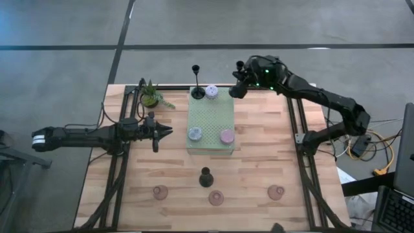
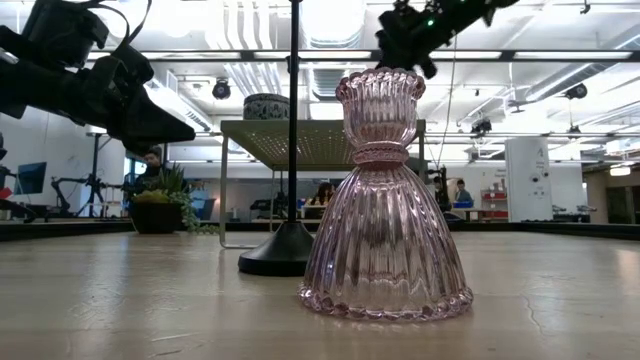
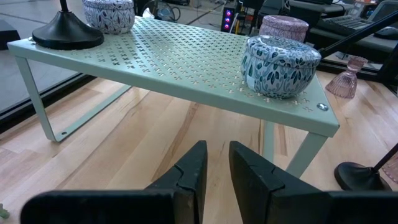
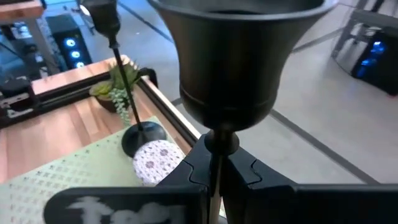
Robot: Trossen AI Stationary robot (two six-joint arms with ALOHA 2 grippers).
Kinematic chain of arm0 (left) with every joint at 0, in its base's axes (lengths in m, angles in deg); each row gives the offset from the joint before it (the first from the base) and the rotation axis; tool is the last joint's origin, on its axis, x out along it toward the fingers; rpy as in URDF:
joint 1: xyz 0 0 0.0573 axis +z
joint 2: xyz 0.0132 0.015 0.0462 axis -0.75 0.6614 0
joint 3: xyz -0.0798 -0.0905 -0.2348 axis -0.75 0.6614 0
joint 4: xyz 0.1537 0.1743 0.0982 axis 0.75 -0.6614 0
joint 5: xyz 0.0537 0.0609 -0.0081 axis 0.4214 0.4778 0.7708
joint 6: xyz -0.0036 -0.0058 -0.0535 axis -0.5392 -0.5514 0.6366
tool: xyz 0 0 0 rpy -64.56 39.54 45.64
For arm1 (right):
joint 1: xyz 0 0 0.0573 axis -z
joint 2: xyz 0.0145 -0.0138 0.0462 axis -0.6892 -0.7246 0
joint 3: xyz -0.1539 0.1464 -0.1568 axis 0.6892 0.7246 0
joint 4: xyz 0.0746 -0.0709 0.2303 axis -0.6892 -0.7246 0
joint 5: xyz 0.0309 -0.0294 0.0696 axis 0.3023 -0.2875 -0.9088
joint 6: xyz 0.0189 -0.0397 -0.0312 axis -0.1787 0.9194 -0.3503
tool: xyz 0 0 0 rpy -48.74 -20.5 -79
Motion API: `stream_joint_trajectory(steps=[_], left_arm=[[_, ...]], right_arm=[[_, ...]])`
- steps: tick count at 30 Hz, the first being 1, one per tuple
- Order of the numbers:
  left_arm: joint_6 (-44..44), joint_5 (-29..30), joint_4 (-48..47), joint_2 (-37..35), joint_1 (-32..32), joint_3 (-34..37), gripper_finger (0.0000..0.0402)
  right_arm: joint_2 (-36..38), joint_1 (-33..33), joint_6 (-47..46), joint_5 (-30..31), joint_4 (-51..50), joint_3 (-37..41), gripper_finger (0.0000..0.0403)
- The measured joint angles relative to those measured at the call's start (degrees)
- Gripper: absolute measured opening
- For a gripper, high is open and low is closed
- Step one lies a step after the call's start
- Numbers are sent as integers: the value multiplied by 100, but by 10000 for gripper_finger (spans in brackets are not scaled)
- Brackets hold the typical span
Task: Pick & Place candle stick holders
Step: Put the top black candle holder on the shelf
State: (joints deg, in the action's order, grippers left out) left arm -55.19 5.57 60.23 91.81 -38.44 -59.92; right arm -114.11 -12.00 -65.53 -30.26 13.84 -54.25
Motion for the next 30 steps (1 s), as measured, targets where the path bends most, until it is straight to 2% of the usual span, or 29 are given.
stream_joint_trajectory(steps=[6,13,22,30], left_arm=[[0,0,0,0,0,0,71],[0,0,0,0,-2,0,71],[0,0,0,0,-1,0,71],[0,0,0,0,-2,0,71]], right_arm=[[-358,1,-136,-127,689,40,8],[-562,-1,-181,-120,911,137,8],[-619,-4,-371,-117,1575,546,8],[-619,-8,-339,-122,1768,752,8]])
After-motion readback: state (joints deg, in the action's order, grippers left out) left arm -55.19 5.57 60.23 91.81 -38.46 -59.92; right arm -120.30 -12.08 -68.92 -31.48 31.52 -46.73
